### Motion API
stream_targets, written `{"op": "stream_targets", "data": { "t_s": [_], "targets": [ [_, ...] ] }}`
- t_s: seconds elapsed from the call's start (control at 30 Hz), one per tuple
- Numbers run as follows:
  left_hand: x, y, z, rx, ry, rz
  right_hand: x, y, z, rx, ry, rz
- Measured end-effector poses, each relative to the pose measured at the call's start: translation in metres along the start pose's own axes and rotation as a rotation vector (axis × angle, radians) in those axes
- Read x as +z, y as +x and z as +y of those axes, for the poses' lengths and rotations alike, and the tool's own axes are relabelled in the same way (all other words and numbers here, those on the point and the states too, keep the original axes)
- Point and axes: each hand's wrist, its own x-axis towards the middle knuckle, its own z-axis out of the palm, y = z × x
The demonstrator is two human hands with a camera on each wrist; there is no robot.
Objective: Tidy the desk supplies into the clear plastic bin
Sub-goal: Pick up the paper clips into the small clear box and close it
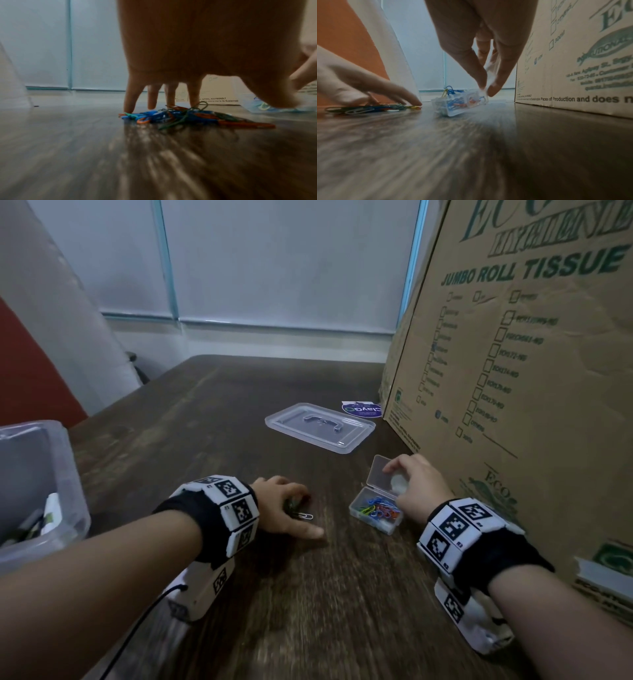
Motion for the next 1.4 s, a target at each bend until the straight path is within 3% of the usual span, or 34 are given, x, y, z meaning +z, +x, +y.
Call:
{"op": "stream_targets", "data": {
  "t_s": [0.1, 0.37, 0.6, 0.73, 0.8, 0.9, 1.03, 1.1, 1.2, 1.27, 1.4],
  "targets": [
    [0.002, -0.003, -0.002, 0.041, 0.048, -0.058, 0.001, -0.001, -0.002, -0.022, 0.016, -0.071],
    [0.001, -0.01, -0.003, 0.16, -0.112, 0.115, 0.006, -0.009, -0.013, -0.047, -0.02, -0.287],
    [0.0, -0.012, 0.0, 0.125, -0.231, 0.359, 0.013, -0.014, -0.027, -0.148, 0.012, -0.329],
    [-0.003, -0.018, 0.01, 0.238, -0.507, 0.519, 0.017, -0.016, -0.033, -0.196, 0.006, -0.332],
    [-0.002, -0.021, 0.019, 0.316, -0.587, 0.53, 0.017, -0.016, -0.035, -0.208, -0.001, -0.335],
    [0.002, -0.022, 0.027, 0.384, -0.503, 0.513, 0.017, -0.016, -0.037, -0.219, -0.012, -0.334],
    [0.004, -0.025, 0.029, 0.42, -0.353, 0.34, 0.017, -0.017, -0.036, -0.227, 0.013, -0.32],
    [0.004, -0.029, 0.03, 0.395, -0.321, 0.351, 0.017, -0.016, -0.035, -0.223, 0.023, -0.317],
    [0.0, -0.03, 0.027, 0.324, -0.259, 0.516, 0.018, -0.014, -0.032, -0.197, 0.063, -0.317],
    [-0.002, -0.026, 0.019, 0.233, -0.169, 0.549, 0.019, -0.012, -0.029, -0.17, 0.077, -0.291],
    [0.002, -0.02, 0.0, -0.079, 0.041, 0.248, 0.017, -0.008, -0.025, -0.087, 0.116, -0.179]
  ]
}}
